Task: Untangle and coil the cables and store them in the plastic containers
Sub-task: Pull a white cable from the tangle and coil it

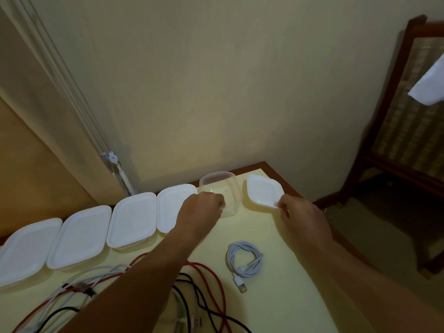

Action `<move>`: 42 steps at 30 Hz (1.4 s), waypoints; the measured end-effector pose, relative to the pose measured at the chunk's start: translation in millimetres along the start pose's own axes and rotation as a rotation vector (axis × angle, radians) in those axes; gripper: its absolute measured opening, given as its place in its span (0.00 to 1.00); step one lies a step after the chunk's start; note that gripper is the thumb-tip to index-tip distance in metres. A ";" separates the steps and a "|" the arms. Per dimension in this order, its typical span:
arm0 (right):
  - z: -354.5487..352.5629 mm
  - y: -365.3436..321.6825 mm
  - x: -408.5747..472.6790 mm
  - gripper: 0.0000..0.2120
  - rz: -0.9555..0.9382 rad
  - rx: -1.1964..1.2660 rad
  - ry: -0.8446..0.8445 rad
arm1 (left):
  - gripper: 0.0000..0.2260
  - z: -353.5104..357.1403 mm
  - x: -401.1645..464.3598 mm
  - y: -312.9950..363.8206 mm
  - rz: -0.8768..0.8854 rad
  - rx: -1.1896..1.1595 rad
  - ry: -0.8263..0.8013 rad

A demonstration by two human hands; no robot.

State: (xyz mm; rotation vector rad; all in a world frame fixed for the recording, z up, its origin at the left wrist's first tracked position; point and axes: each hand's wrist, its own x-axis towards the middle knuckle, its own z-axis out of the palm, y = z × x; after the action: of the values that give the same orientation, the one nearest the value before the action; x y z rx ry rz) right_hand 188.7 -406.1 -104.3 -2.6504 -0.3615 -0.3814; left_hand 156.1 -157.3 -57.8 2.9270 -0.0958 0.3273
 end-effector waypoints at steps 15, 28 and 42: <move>31.1 -32.4 -6.8 0.10 -0.108 0.285 -0.129 | 0.09 1.2 -15.8 22.1 0.036 -0.108 0.135; 41.0 -37.2 -18.0 0.11 0.140 0.511 -0.060 | 0.13 21.5 -21.2 26.9 -0.019 -0.166 0.068; 31.9 -40.2 -32.3 0.10 0.051 0.529 -0.049 | 0.15 74.4 -104.9 9.6 -0.181 -0.171 0.236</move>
State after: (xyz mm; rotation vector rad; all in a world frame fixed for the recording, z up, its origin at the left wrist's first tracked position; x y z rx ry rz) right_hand 152.8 -362.8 -126.9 -2.1483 -0.3519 -0.1720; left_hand 69.0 -177.1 -150.8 2.6806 0.1666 0.5985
